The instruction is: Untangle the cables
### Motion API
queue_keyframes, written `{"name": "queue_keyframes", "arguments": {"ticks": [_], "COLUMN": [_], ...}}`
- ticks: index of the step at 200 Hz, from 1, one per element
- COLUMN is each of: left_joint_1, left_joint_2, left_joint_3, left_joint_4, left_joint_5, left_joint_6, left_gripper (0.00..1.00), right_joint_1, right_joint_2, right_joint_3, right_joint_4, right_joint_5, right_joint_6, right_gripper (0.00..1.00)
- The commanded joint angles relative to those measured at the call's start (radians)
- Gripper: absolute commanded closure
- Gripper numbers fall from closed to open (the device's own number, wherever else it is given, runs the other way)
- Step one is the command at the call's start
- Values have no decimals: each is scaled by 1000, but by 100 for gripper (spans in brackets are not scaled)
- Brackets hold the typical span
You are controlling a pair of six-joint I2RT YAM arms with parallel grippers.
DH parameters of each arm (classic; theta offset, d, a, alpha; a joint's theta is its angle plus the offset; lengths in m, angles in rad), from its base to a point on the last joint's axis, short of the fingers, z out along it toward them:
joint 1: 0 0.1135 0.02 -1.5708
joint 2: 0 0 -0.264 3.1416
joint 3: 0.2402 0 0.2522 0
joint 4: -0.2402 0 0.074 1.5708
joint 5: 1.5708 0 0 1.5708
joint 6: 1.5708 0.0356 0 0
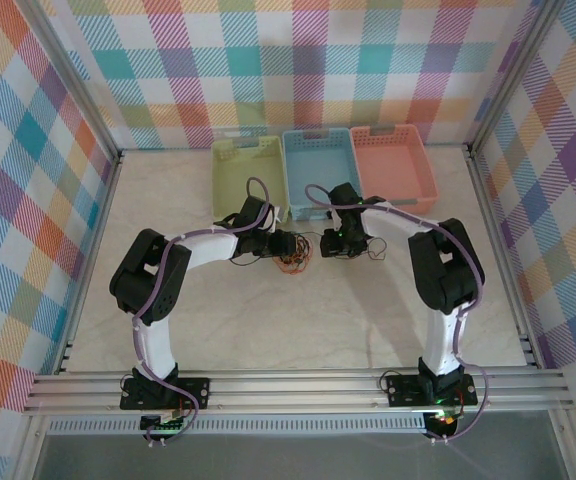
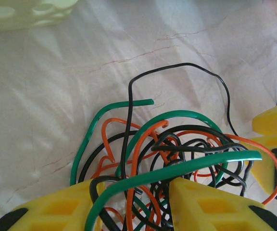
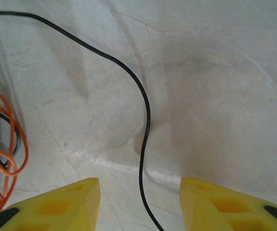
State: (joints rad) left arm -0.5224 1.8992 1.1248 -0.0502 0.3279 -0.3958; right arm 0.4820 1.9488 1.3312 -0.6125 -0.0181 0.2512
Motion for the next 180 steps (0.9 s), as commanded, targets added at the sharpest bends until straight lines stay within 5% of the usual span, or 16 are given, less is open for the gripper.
{"name": "queue_keyframes", "arguments": {"ticks": [1, 60, 116, 180], "left_joint_1": [-2, -1, -1, -1], "left_joint_2": [-4, -3, -1, 5], "left_joint_3": [-2, -2, 1, 12], "left_joint_4": [11, 9, 6, -15], "left_joint_5": [7, 6, 3, -13], "left_joint_6": [4, 4, 5, 1], "left_gripper": [60, 60, 60, 60], "right_joint_1": [16, 24, 29, 29], "right_joint_2": [39, 62, 4, -288], "right_joint_3": [35, 44, 3, -195], "right_joint_4": [-53, -63, -14, 197], "right_joint_5": [46, 64, 96, 202], "right_joint_6": [-37, -45, -44, -32], "right_gripper": [53, 65, 100, 100]}}
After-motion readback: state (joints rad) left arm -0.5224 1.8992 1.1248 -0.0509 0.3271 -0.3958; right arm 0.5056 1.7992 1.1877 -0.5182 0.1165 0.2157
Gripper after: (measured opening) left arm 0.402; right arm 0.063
